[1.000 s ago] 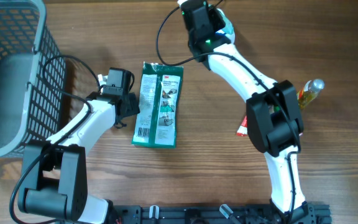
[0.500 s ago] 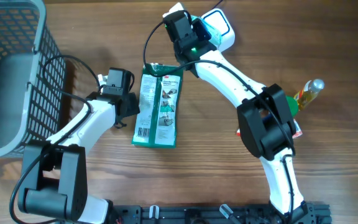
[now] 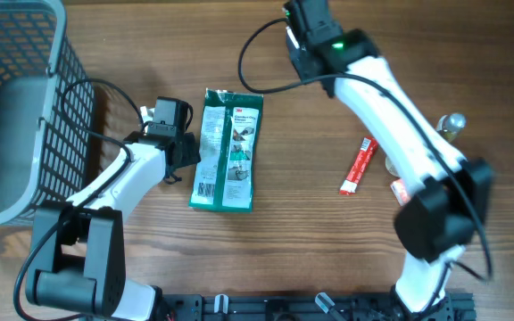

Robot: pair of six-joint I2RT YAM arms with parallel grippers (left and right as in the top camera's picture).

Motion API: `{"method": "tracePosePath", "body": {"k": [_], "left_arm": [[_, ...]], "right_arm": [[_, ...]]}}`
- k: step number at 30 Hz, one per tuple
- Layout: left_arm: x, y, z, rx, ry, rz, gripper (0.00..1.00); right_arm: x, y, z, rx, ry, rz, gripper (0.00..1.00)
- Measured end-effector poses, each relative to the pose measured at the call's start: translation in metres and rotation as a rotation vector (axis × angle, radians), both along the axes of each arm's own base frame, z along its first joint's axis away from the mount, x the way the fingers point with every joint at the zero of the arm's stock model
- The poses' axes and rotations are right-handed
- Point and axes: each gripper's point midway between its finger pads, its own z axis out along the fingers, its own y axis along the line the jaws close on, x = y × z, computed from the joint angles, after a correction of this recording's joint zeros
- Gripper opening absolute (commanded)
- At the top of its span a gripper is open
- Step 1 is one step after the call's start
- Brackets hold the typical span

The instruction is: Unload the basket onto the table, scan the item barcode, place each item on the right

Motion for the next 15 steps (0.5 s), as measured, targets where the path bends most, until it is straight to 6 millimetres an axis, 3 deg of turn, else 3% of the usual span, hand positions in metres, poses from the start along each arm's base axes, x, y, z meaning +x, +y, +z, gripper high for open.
{"method": "tracePosePath", "body": {"k": [4,8,15], "left_arm": [[0.000,0.000,0.000,0.000,0.001,0.000,1.00],[0.000,0.000,0.000,0.000,-0.001,0.000,1.00],[0.000,0.000,0.000,0.000,0.000,0.000,1.00]], "right_arm": [[-0.065,-0.001,-0.005,0.101,0.241,-0.034,0.04],[-0.111,-0.002,-0.049,0.137,0.466,-0.104,0.06],[-0.147,-0.022,-0.108,0.081,0.596,-0.241,0.08]]}}
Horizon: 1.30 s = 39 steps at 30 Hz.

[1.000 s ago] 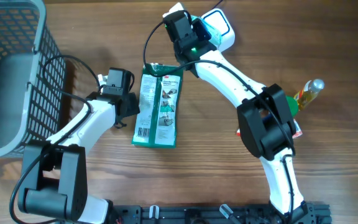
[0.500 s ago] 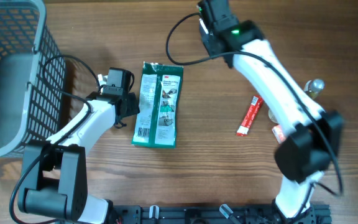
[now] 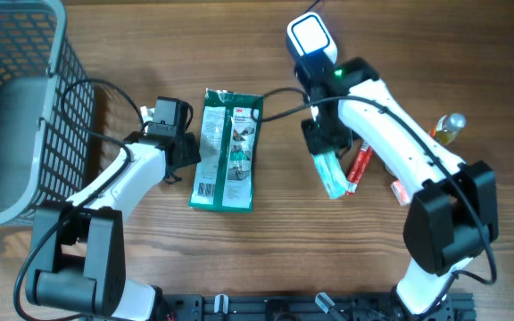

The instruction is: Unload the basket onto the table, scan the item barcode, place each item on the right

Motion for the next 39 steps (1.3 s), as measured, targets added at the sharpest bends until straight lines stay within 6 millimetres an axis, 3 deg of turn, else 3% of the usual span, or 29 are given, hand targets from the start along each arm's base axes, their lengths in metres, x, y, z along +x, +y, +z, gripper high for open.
{"method": "tracePosePath", "body": {"k": [3,6,8,10,13,16,19,21,24,25,29,35,39], "left_arm": [[0.000,0.000,0.000,0.000,0.000,0.000,1.00],[0.000,0.000,0.000,0.000,0.000,0.000,1.00],[0.000,0.000,0.000,0.000,0.000,0.000,1.00],[0.000,0.000,0.000,0.000,0.000,0.000,1.00],[0.000,0.000,0.000,0.000,0.000,0.000,1.00],[0.000,0.000,0.000,0.000,0.000,0.000,1.00],[0.000,0.000,0.000,0.000,0.000,0.000,1.00],[0.000,0.000,0.000,0.000,0.000,0.000,1.00],[0.000,0.000,0.000,0.000,0.000,0.000,1.00],[0.000,0.000,0.000,0.000,0.000,0.000,1.00],[0.000,0.000,0.000,0.000,0.000,0.000,1.00],[0.000,0.000,0.000,0.000,0.000,0.000,1.00],[0.000,0.000,0.000,0.000,0.000,0.000,1.00]], "right_arm": [[-0.008,-0.008,-0.018,-0.032,0.021,-0.052,0.08],[-0.015,-0.022,-0.029,-0.074,0.034,-0.133,0.29],[-0.016,-0.031,-0.031,-0.093,0.035,-0.190,0.52],[-0.010,-0.039,-0.031,-0.097,0.020,-0.233,0.64],[-0.006,-0.046,-0.029,-0.104,0.009,-0.271,0.71],[0.005,-0.042,-0.016,-0.092,-0.025,-0.279,0.72],[0.022,-0.026,-0.001,-0.040,-0.085,-0.266,0.73],[0.031,-0.005,0.007,0.043,-0.120,-0.249,0.74],[0.035,0.029,0.012,0.185,-0.127,-0.218,0.79],[0.036,0.043,0.014,0.245,-0.126,-0.202,0.86],[0.037,0.083,0.020,0.390,-0.127,-0.153,0.88],[0.024,0.120,0.005,0.480,-0.121,-0.102,0.89],[0.019,0.133,-0.011,0.512,-0.134,-0.089,0.89]]}}
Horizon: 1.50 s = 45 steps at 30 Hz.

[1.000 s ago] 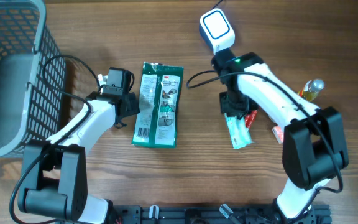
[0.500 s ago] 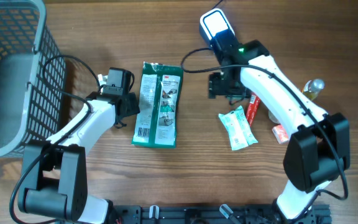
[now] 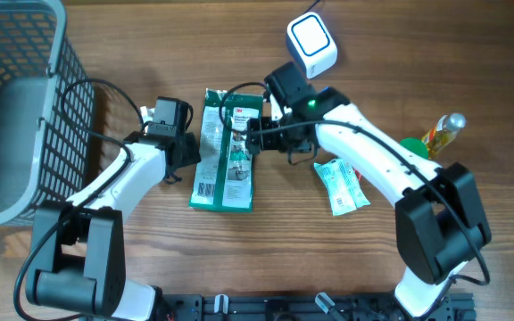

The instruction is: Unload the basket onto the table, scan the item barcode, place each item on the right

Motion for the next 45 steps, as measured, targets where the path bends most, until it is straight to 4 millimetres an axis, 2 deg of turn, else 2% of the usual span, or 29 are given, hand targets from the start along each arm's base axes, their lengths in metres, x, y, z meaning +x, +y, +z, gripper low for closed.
{"method": "tracePosePath", "body": {"k": [4,6,13,38,45], "left_arm": [[0.000,0.000,0.000,0.000,0.000,0.000,1.00],[0.000,0.000,0.000,0.000,0.000,0.000,1.00],[0.000,0.000,0.000,0.000,0.000,0.000,1.00],[0.000,0.000,0.000,0.000,0.000,0.000,1.00],[0.000,0.000,0.000,0.000,0.000,0.000,1.00]], "right_arm": [[-0.002,0.001,-0.019,0.021,-0.004,-0.032,0.89],[0.003,0.004,-0.026,0.052,-0.039,-0.045,0.89],[-0.006,0.001,-0.056,0.089,-0.054,-0.068,1.00],[-0.002,0.008,-0.052,0.166,-0.100,-0.111,1.00],[-0.013,0.027,-0.051,0.183,-0.114,-0.077,1.00]]}}
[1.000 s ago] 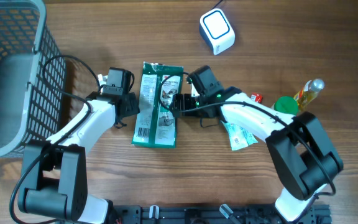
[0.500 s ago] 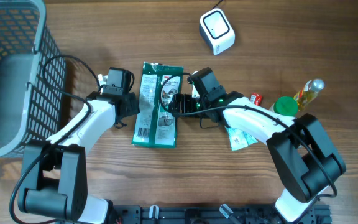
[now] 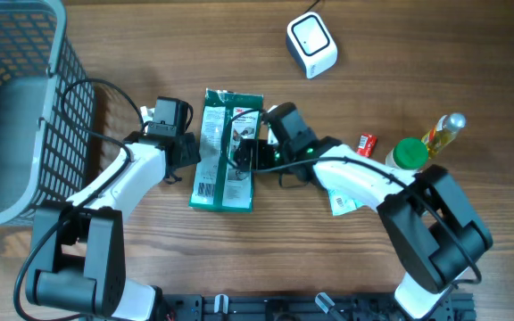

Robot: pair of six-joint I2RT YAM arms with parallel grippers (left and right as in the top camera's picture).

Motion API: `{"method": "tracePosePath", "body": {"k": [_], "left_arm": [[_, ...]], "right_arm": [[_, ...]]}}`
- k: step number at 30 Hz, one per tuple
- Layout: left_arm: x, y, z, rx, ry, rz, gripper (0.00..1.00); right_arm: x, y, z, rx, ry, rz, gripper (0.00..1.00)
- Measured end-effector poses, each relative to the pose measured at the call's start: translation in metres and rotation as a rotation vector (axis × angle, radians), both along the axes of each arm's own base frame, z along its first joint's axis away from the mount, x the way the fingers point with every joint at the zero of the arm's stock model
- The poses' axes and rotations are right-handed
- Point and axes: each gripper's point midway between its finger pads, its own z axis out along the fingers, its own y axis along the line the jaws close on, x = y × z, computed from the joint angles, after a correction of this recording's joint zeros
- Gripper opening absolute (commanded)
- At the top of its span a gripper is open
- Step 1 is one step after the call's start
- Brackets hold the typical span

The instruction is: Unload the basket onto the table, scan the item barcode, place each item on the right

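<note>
A green 3M packet [image 3: 217, 152] lies flat at the table's middle, its white barcode label near the lower left corner. My right gripper [image 3: 244, 153] is low over the packet's right half, fingers apparently spread; contact with the packet cannot be told. The left gripper [image 3: 184, 150] rests just off the packet's left edge, its jaws hidden under the wrist. The white scanner [image 3: 311, 45] stands at the far side, right of centre.
A grey wire basket [image 3: 16, 107] fills the left side. A teal-and-white packet [image 3: 344, 200] lies partly under the right arm. A red item [image 3: 367, 143], a green-capped jar [image 3: 409, 153] and a yellow bottle [image 3: 443, 130] stand at right.
My right gripper has moved from the green packet's upper right edge to lower over its right half. The arm now lies flatter across the table. The left arm has not moved.
My right arm first reached far back, covering the scanner. Then it held a teal-and-white packet right of the green one, the scanner uncovered. Then that packet lay on the table and the gripper was at the green packet's edge, now over it.
</note>
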Motion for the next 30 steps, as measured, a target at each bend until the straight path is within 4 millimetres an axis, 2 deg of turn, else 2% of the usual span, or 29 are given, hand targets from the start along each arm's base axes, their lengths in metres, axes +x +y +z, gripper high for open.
{"method": "tracePosePath", "body": {"k": [24,27,30], "left_arm": [[0.000,0.000,0.000,0.000,0.000,0.000,1.00],[0.005,-0.003,0.001,-0.013,-0.022,-0.003,1.00],[0.017,-0.014,0.004,-0.075,-0.069,-0.022,1.00]], "right_arm": [[0.002,0.003,0.000,0.006,0.000,-0.035,1.00],[0.002,0.003,0.000,0.005,0.001,-0.035,1.00],[0.002,0.003,0.000,0.005,0.001,-0.035,1.00]]}}
